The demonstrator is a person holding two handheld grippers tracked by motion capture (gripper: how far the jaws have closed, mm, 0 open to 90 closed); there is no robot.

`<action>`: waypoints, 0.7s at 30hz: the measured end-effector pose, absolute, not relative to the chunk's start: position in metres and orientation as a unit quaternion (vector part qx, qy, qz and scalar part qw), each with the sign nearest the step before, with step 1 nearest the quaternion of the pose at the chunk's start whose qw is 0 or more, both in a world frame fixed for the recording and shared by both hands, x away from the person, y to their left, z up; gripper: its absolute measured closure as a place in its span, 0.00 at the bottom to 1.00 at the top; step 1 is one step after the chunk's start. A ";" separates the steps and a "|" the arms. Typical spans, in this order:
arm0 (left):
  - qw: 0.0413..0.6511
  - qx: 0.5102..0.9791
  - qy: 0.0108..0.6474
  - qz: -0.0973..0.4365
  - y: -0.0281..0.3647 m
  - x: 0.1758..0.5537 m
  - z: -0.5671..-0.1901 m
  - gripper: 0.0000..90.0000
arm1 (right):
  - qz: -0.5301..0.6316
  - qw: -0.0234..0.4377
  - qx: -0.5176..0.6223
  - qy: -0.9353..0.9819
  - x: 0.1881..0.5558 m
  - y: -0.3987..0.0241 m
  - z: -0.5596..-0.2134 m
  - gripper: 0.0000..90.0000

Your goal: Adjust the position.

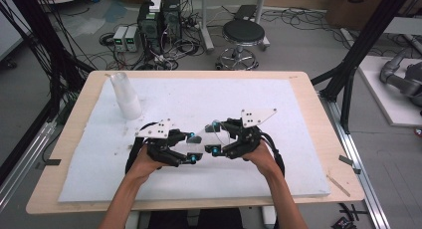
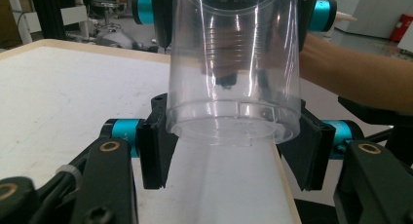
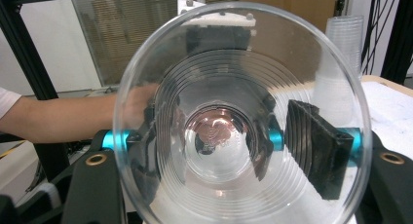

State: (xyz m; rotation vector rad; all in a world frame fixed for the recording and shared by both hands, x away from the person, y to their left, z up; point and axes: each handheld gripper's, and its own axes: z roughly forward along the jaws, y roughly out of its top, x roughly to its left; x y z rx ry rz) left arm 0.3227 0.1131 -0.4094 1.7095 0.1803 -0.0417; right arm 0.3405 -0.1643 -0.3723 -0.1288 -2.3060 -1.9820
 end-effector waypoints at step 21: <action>0.600 0.785 0.149 0.029 0.129 0.319 -0.404 0.02 | -0.636 0.013 -0.069 -0.768 0.341 -0.170 -0.371 0.38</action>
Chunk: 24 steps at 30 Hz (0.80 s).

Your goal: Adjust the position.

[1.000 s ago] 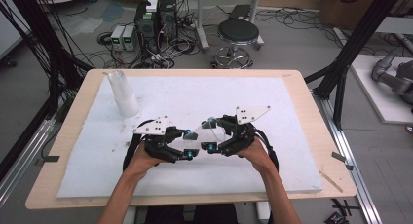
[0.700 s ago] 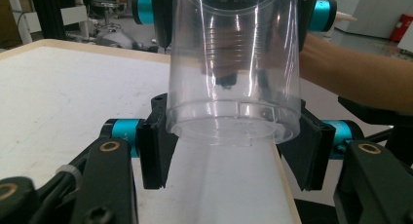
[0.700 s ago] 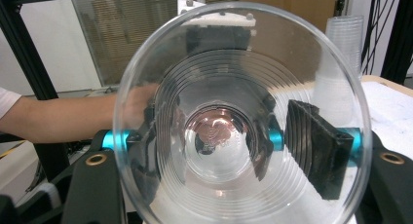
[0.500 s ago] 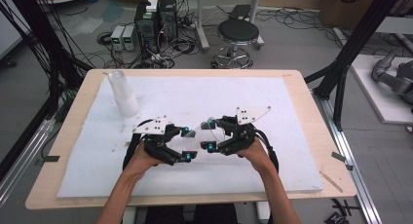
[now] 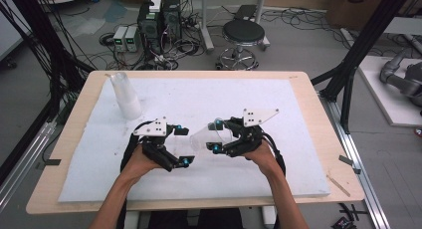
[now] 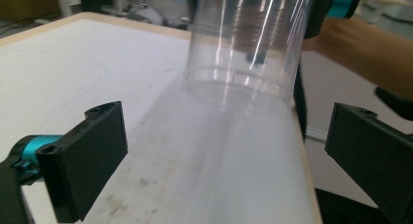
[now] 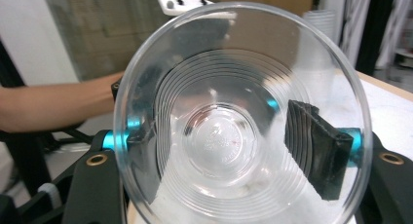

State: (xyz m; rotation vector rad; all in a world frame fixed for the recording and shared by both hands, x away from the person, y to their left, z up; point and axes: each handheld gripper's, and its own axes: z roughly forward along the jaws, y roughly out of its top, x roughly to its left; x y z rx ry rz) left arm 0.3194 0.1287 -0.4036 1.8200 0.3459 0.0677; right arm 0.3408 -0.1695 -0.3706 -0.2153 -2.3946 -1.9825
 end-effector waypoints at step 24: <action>0.527 0.752 0.347 0.191 0.210 0.296 -0.452 0.02 | -0.425 -0.107 -0.167 -0.883 0.368 -0.159 -0.338 0.38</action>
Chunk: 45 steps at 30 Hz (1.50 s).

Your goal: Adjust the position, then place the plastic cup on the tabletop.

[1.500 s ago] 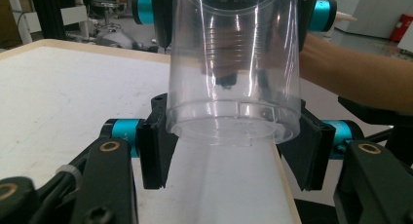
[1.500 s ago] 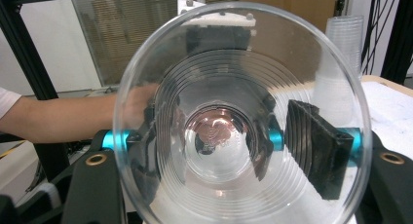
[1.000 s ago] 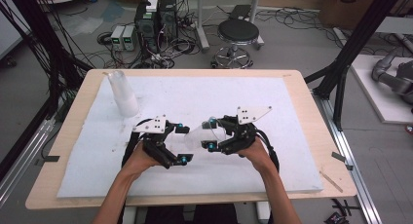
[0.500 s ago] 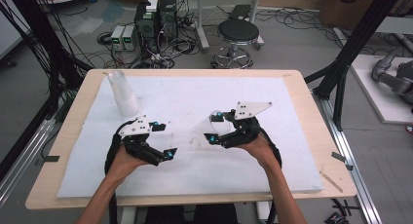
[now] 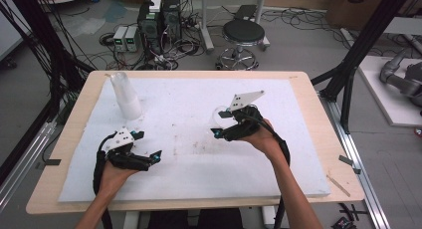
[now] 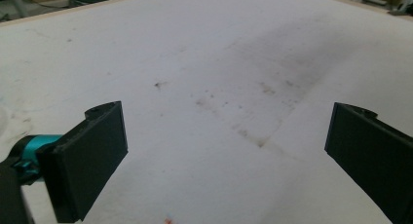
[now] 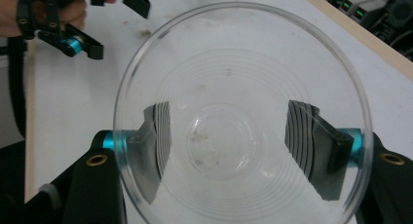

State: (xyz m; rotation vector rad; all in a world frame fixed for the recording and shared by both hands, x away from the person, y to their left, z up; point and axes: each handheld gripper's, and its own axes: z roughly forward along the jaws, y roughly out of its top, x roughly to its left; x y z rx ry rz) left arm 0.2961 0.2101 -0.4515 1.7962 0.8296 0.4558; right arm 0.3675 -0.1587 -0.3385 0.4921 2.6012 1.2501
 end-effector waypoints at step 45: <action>0.543 0.731 0.370 0.186 0.221 0.295 -0.467 0.02 | 0.325 0.104 0.212 0.916 0.404 -0.133 -0.373 0.38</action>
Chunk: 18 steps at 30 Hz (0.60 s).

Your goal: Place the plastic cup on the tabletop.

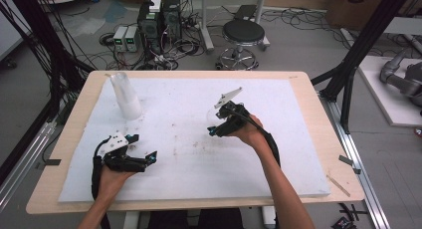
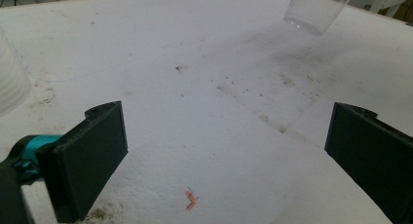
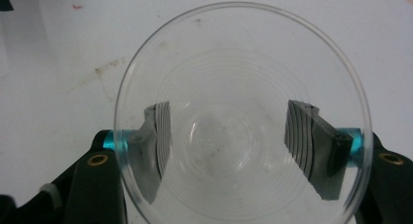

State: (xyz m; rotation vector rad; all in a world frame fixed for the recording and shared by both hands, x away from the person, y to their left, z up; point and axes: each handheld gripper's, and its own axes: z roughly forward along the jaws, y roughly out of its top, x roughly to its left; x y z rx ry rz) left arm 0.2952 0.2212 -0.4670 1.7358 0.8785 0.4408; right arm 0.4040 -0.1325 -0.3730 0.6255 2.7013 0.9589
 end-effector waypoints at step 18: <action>0.544 0.730 0.368 0.186 0.221 0.295 -0.467 0.02 | 0.287 0.091 0.212 0.930 0.411 -0.107 -0.401 0.38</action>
